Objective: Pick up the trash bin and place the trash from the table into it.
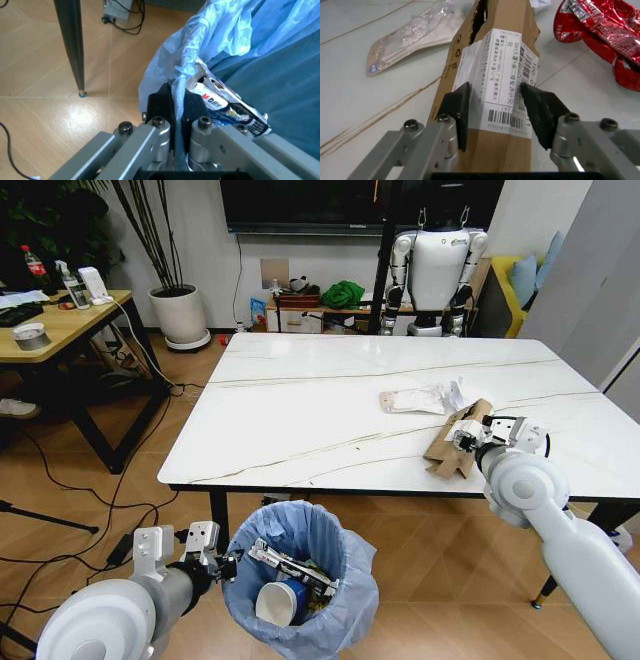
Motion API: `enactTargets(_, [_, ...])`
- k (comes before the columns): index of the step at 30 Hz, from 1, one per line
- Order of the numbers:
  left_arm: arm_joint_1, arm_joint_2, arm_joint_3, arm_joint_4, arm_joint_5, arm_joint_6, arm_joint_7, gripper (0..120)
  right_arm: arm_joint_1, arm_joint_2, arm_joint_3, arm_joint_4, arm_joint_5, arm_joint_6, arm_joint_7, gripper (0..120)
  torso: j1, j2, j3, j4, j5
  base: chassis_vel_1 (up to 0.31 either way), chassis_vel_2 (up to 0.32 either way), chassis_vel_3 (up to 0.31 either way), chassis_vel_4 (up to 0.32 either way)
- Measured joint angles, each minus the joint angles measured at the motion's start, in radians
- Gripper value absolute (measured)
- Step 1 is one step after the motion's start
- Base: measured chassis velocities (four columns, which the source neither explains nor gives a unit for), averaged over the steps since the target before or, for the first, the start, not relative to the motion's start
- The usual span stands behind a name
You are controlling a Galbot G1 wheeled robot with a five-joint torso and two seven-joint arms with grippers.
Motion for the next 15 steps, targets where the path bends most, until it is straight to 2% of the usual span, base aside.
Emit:
enactTargets(5, [-0.003, 0.0, 0.0, 0.0, 0.0, 0.0, 0.0, 0, -0.006, 0.001, 0.002, 0.009, -0.014, 0.012, -0.024, 24, 0.0, 0.0, 0.0, 0.0001, 0.0002, 0.0, 0.0, 0.0, 0.0])
enactTargets(9, [-0.004, 0.0, -0.001, 0.0, -0.001, 0.0, 0.0, 0, -0.017, -0.01, 0.015, 0.074, -0.038, 0.044, -0.104, 15, 0.0, 0.0, 0.0, 0.0, 0.0001, 0.0, 0.0, 0.0, 0.0])
enactTargets(11, [-0.004, -0.001, -0.001, 0.0, -0.001, 0.0, 0.0, 0, -0.018, -0.011, 0.015, 0.083, -0.04, 0.048, -0.114, 14, 0.0, 0.0, 0.0, 0.0, 0.0001, 0.0, 0.0, 0.0, 0.0])
enactTargets(15, [-0.004, -0.003, -0.001, 0.0, -0.001, 0.0, 0.0, 0, -0.023, -0.026, 0.012, 0.189, -0.039, 0.083, -0.223, 11, 0.0, 0.0, 0.0, 0.0001, 0.0, 0.0, 0.0, 0.0, 0.0])
